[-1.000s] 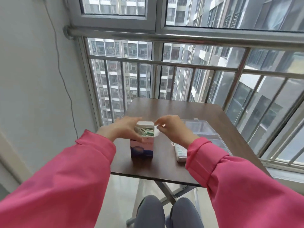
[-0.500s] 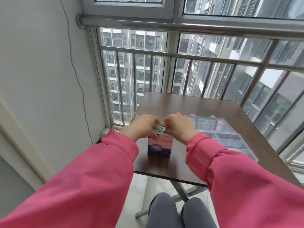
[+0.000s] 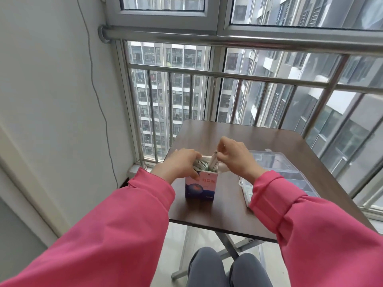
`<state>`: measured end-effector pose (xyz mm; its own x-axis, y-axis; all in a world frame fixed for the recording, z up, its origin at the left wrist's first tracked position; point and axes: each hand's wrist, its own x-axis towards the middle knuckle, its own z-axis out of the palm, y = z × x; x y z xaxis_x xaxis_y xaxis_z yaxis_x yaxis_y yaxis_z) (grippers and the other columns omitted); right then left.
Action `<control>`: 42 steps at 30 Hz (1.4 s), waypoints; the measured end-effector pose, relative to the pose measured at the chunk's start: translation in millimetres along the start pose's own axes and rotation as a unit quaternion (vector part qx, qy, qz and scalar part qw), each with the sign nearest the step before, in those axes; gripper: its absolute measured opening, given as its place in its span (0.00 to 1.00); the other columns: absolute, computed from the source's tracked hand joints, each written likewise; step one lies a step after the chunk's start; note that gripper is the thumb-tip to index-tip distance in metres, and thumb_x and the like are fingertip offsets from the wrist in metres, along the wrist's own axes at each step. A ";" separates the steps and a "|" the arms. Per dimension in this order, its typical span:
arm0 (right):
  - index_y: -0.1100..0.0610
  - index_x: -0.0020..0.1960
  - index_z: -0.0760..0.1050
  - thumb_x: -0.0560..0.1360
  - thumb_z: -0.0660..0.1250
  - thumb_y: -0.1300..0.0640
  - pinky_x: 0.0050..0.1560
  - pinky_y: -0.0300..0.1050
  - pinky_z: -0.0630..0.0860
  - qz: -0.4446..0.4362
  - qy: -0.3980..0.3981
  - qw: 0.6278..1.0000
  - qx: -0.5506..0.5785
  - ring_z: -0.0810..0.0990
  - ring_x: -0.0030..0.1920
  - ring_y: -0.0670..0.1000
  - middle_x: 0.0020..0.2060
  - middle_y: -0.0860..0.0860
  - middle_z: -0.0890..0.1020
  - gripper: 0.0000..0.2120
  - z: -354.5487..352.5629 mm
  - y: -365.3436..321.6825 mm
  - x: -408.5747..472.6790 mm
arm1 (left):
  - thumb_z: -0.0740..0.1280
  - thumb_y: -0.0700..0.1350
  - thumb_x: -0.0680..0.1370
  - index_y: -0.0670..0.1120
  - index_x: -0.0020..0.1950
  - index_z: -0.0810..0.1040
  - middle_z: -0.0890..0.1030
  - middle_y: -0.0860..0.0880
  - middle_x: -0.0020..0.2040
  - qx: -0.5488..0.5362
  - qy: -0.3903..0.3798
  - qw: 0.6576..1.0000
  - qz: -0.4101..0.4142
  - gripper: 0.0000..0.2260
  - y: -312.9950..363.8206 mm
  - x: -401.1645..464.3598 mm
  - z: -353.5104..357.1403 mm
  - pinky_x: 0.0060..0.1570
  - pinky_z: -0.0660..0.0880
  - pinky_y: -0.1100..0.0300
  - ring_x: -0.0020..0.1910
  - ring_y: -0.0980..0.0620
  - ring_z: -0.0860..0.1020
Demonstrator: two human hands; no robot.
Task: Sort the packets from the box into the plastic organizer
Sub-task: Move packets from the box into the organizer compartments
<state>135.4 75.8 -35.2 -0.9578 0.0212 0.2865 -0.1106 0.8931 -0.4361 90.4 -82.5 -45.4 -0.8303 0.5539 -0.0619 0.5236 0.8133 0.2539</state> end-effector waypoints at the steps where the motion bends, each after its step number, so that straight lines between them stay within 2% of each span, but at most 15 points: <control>1: 0.62 0.47 0.73 0.75 0.64 0.63 0.47 0.53 0.75 -0.002 0.021 1.000 0.019 0.78 0.46 0.58 0.45 0.59 0.81 0.03 -3.1 0.6 -1.2 | 0.75 0.48 0.69 0.46 0.73 0.64 0.71 0.46 0.69 0.006 -0.003 1.000 0.001 0.36 1.7 -1.1 0.1 0.70 0.61 0.48 0.68 0.46 0.68; 3: 0.62 0.46 0.74 0.74 0.65 0.64 0.48 0.56 0.76 -0.006 0.056 0.997 0.053 0.80 0.45 0.58 0.43 0.58 0.82 0.02 -10.1 1.9 -2.6 | 0.72 0.50 0.71 0.47 0.76 0.57 0.64 0.46 0.74 0.008 -0.011 1.000 0.007 0.38 8.8 -2.8 1.9 0.73 0.52 0.44 0.73 0.47 0.60; 5: 0.61 0.44 0.74 0.73 0.66 0.64 0.47 0.52 0.77 -0.005 0.079 0.994 0.080 0.80 0.43 0.55 0.42 0.56 0.82 0.01 -18.0 3.5 -4.2 | 0.69 0.49 0.73 0.48 0.77 0.53 0.58 0.46 0.76 -0.048 0.008 0.998 0.029 0.37 22.6 -3.6 2.3 0.73 0.47 0.43 0.76 0.48 0.53; 8: 0.58 0.41 0.73 0.73 0.68 0.64 0.42 0.44 0.77 0.025 0.111 0.982 0.147 0.80 0.39 0.51 0.39 0.54 0.81 0.04 -33.0 7.9 -10.5 | 0.62 0.43 0.77 0.47 0.75 0.60 0.67 0.45 0.71 -0.202 0.066 0.973 0.084 0.26 47.3 -2.8 0.6 0.70 0.59 0.49 0.71 0.47 0.62; 10: 0.56 0.38 0.71 0.73 0.68 0.65 0.36 0.41 0.75 0.058 0.122 0.959 0.247 0.81 0.37 0.50 0.36 0.54 0.81 0.08 -43.2 14.0 -18.1 | 0.58 0.40 0.79 0.45 0.72 0.66 0.73 0.45 0.66 -0.269 0.099 0.952 0.103 0.20 62.0 -6.1 0.1 0.60 0.66 0.58 0.63 0.48 0.71; 12: 0.56 0.38 0.70 0.74 0.67 0.67 0.32 0.38 0.74 0.089 0.120 0.928 0.342 0.81 0.35 0.49 0.35 0.54 0.81 0.10 -52.4 24.1 -28.4 | 0.56 0.39 0.80 0.44 0.68 0.69 0.78 0.45 0.59 -0.298 0.132 0.940 0.095 0.16 74.6 -7.4 2.8 0.46 0.67 0.60 0.53 0.49 0.75; 16: 0.59 0.39 0.71 0.73 0.66 0.71 0.36 0.37 0.79 0.110 0.121 0.879 0.447 0.80 0.37 0.51 0.36 0.55 0.79 0.10 -66.4 41.1 -45.1 | 0.56 0.39 0.81 0.41 0.57 0.77 0.83 0.44 0.47 -0.356 0.140 0.919 0.097 0.11 94.5 -3.8 10.1 0.39 0.72 0.61 0.40 0.54 0.80; 18: 0.60 0.39 0.73 0.71 0.67 0.72 0.38 0.38 0.80 0.115 0.120 0.870 0.465 0.80 0.37 0.50 0.36 0.55 0.80 0.09 -71.8 49.6 -50.9 | 0.57 0.38 0.81 0.42 0.54 0.78 0.83 0.43 0.44 -0.394 0.122 0.905 0.106 0.10 100.7 -1.1 13.4 0.36 0.75 0.64 0.36 0.54 0.81; 23: 0.56 0.39 0.74 0.69 0.73 0.65 0.33 0.35 0.73 0.158 0.098 0.901 0.393 0.80 0.30 0.45 0.35 0.53 0.82 0.09 -82.3 72.4 -63.5 | 0.65 0.35 0.77 0.44 0.45 0.76 0.82 0.45 0.41 -0.499 0.112 0.855 0.085 0.05 113.5 6.3 24.4 0.34 0.77 0.65 0.33 0.54 0.82; 27: 0.54 0.40 0.77 0.70 0.71 0.66 0.30 0.32 0.72 0.188 0.102 0.898 0.384 0.77 0.30 0.44 0.34 0.52 0.81 0.08 -80.6 94.3 -68.4 | 0.69 0.33 0.73 0.45 0.38 0.73 0.82 0.42 0.37 -0.519 0.142 0.841 0.047 0.09 125.8 17.0 35.7 0.40 0.79 0.54 0.36 0.46 0.82; 29: 0.56 0.40 0.77 0.72 0.69 0.69 0.30 0.31 0.73 0.206 0.107 0.891 0.390 0.76 0.32 0.47 0.35 0.55 0.80 0.09 -76.2 107.1 -68.5 | 0.67 0.35 0.76 0.46 0.38 0.72 0.82 0.43 0.38 -0.504 0.177 0.845 0.031 0.10 130.1 22.8 43.2 0.42 0.80 0.54 0.37 0.45 0.82; 32: 0.59 0.39 0.77 0.73 0.65 0.72 0.33 0.32 0.77 0.251 0.093 0.889 0.372 0.78 0.35 0.52 0.38 0.59 0.80 0.10 -65.8 127.3 -65.3 | 0.63 0.40 0.79 0.48 0.39 0.72 0.82 0.45 0.40 -0.484 0.202 0.851 0.010 0.09 132.8 30.5 54.3 0.40 0.79 0.59 0.37 0.49 0.83; 36: 0.65 0.42 0.77 0.73 0.65 0.73 0.32 0.33 0.77 0.275 0.060 0.908 0.309 0.78 0.32 0.51 0.36 0.60 0.79 0.05 -45.0 140.2 -56.6 | 0.61 0.42 0.80 0.47 0.41 0.73 0.82 0.47 0.40 -0.405 0.194 0.893 0.025 0.08 132.9 36.5 63.2 0.44 0.77 0.59 0.39 0.52 0.83; 39: 0.61 0.38 0.77 0.71 0.66 0.71 0.43 0.44 0.80 0.252 0.031 0.947 0.199 0.81 0.35 0.54 0.37 0.62 0.81 0.08 -24.9 142.6 -46.4 | 0.60 0.40 0.81 0.40 0.49 0.74 0.83 0.44 0.43 -0.347 0.177 0.920 0.041 0.06 136.2 39.2 67.8 0.44 0.73 0.61 0.42 0.50 0.82; 42: 0.62 0.42 0.81 0.71 0.64 0.69 0.51 0.48 0.78 0.208 -0.010 0.976 0.067 0.82 0.45 0.58 0.41 0.61 0.83 0.08 -10.3 137.9 -41.5 | 0.60 0.40 0.81 0.43 0.48 0.73 0.83 0.45 0.44 -0.321 0.156 0.934 0.027 0.04 133.2 43.0 73.8 0.46 0.74 0.56 0.45 0.47 0.81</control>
<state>162.5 202.7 -98.5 -0.9320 0.3595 0.0456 0.2560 0.7422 -0.6194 138.6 62.9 -85.5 -0.8738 0.4302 0.2267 0.4270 0.4559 0.7810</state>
